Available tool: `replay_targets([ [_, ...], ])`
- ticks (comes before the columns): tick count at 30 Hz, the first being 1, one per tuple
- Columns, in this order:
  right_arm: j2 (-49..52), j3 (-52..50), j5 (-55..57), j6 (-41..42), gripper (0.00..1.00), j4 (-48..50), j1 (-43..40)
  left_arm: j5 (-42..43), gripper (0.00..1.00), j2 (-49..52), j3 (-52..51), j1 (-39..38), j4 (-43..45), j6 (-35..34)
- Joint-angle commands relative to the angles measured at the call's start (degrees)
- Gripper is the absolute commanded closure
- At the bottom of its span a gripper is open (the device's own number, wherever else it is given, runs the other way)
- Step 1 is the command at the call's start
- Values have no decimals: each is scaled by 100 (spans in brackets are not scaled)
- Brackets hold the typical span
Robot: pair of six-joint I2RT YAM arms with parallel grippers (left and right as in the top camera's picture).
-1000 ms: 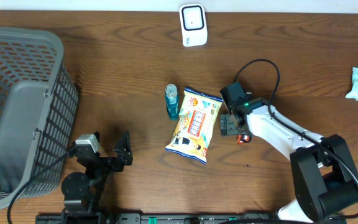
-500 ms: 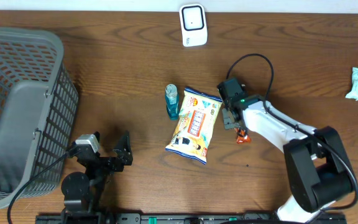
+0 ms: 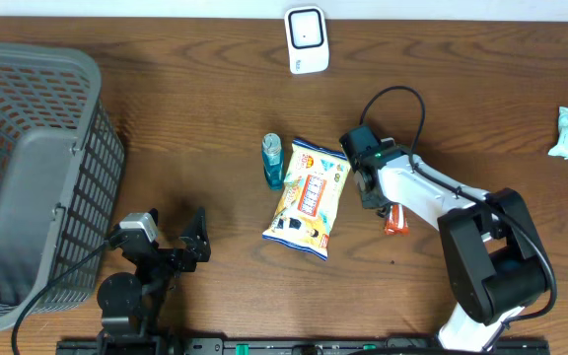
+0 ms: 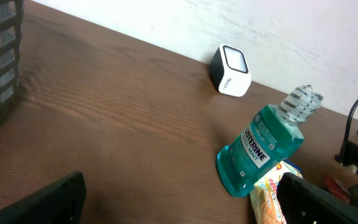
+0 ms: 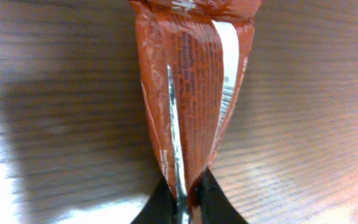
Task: Scan the item barcode
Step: 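Grasp the red-orange packet with the right gripper and lift it, then raise the red packet to the white scanner with the right gripper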
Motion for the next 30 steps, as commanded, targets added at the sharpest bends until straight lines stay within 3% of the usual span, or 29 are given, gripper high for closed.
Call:
replay_targets([
  [1,697,-549,-896,109,97,-177,-57,55,2,-4,-92,-24,-129,-7],
  [6,697,-549,-896,63,99,-190,-57,55,2,-4,-92,-24,-129,-4],
  [15,389,197,-605,-1010,99,-210,-31,55,2,-4,-92,-24,-129,-4],
  [24,-966,431,-494,-3884,99,564,479,55,2,-4,-92,-24,-129,-7],
  [30,-1878,431,-1003,-4857,99,603,767,55,2,-4,-92,-24,-129,-4],
])
